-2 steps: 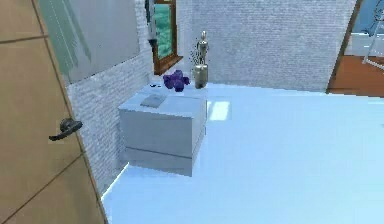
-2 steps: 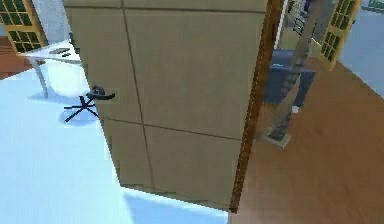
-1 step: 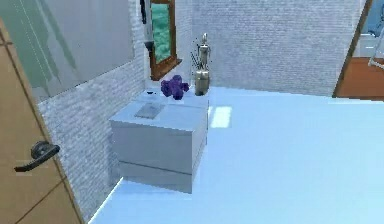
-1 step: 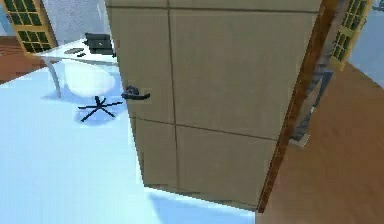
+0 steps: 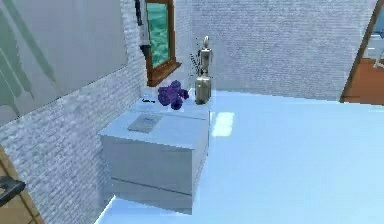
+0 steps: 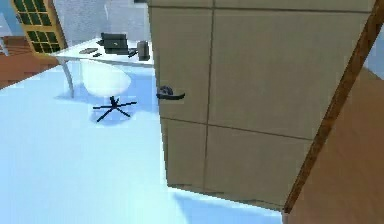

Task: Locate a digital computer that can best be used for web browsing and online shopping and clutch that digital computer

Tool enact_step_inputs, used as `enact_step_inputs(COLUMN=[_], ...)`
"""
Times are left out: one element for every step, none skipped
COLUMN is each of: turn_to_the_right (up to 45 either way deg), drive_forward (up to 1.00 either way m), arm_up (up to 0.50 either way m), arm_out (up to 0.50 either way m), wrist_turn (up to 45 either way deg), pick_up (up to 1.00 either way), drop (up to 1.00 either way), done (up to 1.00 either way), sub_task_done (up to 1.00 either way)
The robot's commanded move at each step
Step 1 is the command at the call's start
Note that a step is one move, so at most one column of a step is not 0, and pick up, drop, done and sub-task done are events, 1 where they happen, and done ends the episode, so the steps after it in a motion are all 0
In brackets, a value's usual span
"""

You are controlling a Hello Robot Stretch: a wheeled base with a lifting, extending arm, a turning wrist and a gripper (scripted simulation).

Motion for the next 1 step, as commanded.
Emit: enact_step_inputs(turn_to_the_right=[36.0], drive_forward=[0.0], arm_up=[0.0], arm_out=[0.0], wrist_turn=[0.0], pick_up=[0.0], drop=[0.0], done=[0.0], sub_task_done=[0.0])
